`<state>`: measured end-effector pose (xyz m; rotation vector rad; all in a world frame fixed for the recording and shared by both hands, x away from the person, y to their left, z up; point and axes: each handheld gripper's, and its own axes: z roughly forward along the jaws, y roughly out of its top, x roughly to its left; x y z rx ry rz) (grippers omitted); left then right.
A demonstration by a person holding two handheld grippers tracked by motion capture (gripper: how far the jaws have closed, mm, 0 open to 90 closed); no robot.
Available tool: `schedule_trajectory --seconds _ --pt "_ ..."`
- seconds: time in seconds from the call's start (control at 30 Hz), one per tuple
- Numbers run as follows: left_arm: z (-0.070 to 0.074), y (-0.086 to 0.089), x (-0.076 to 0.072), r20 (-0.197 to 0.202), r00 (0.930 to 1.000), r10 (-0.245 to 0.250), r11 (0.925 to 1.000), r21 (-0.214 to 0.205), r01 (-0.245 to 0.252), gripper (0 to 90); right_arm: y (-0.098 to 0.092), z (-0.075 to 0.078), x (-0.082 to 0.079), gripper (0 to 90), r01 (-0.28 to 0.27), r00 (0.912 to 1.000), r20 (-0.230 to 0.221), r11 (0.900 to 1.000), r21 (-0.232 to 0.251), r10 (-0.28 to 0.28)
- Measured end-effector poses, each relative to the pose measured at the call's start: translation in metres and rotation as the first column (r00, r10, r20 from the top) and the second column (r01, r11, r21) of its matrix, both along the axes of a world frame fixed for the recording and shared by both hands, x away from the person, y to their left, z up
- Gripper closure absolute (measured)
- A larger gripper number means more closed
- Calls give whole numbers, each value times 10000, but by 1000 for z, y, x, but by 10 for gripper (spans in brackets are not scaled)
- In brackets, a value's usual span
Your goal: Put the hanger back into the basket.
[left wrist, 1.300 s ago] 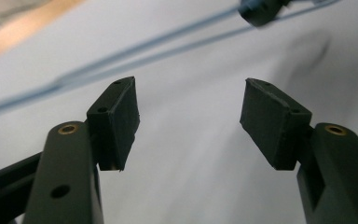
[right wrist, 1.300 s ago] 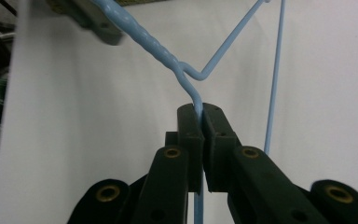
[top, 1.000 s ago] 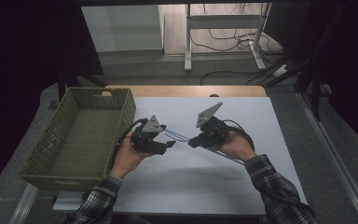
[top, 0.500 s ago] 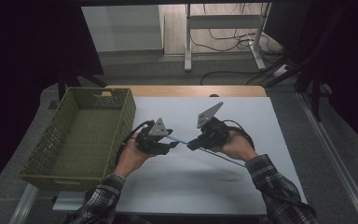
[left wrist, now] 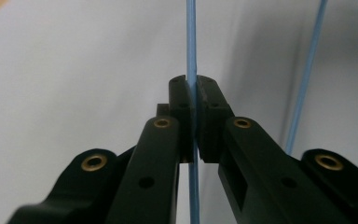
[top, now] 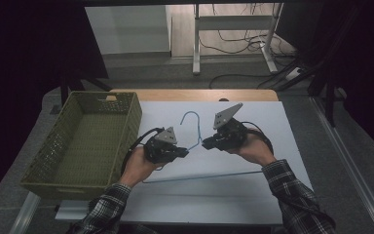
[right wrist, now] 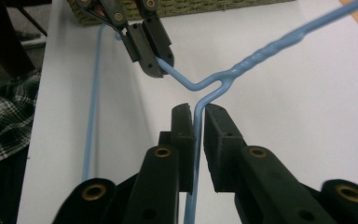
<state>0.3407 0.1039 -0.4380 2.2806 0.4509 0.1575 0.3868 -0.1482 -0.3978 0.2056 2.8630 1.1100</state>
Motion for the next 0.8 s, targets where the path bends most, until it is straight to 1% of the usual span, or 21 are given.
schedule_trajectory --seconds 0.03,0.1,0.13,0.17,0.2,0.23,0.3,0.33,0.37,0.43,0.47,0.53,0.57,0.6,0.63,0.7,0.73,0.8 --pt "1 0 0 -136 9999 53 10000 25 -53 875 -2 1 -1 797 108 9999 81 9999 55 -109" --pt "4 -2 -2 -203 9997 128 9999 53 -127 876 -4 2 -3 745 371 9989 279 9993 70 -373" --pt "6 -3 -3 -279 9993 250 9997 72 -248 876 -6 3 -3 667 498 9983 304 9985 204 -504" --pt "6 -4 -3 -360 9989 298 9996 45 -297 876 -6 3 -3 667 498 9983 304 9985 204 -504" --pt "7 -4 -4 -432 9984 358 9994 10 -358 876 -7 5 -5 602 733 9960 506 9972 146 -740" --pt "7 -5 -5 -500 9976 477 9988 -52 -480 876 -7 5 -5 602 733 9960 506 9972 146 -740" --pt "8 -5 -5 -675 9953 692 9975 -74 -698 876 -9 6 -6 525 907 9936 656 9956 225 -920" --pt "9 -4 -6 -835 9927 865 9961 -121 -878 876 -11 9 -8 466 1191 9898 749 9924 320 -1212" --pt "9 -4 -6 -835 9927 865 9961 -121 -878 876 -11 9 -8 466 1191 9898 749 9924 320 -1212" --pt "11 -3 -8 -963 9899 1040 9942 -180 -1062 876 -15 12 -11 393 1529 9844 815 9874 409 -1558" --pt "12 -1 -8 -1042 9881 1133 9929 -230 -1163 876 -16 13 -12 374 1625 9830 790 9856 460 -1658" --pt "15 0 -10 -1158 9834 1399 9884 -435 -1457 876 -20 16 -16 317 1774 9805 750 9825 573 -1814" --pt "17 1 -10 -1153 9830 1429 9880 -422 -1486 875 -21 17 -18 286 1930 9771 791 9793 605 -1974" --pt "18 3 -11 -1180 9814 1512 9863 -481 -1577 875 -25 19 -22 231 2167 9730 662 9737 700 -2212" --pt "20 3 -12 -1240 9787 1639 9838 -526 -1714 875 -25 19 -22 231 2167 9730 662 9737 700 -2212" --pt "24 6 -13 -1261 9763 1759 9813 -563 -1841 875 -28 18 -27 195 2379 9677 657 9677 830 -2436" --pt "26 7 -14 -1263 9748 1839 9795 -597 -1925 875 -30 18 -29 179 2487 9652 602 9644 895 -2544" --pt "30 10 -15 -1288 9712 2002 9756 -650 -2097 875 -35 16 -35 143 2790 9576 463 9552 984 -2844"
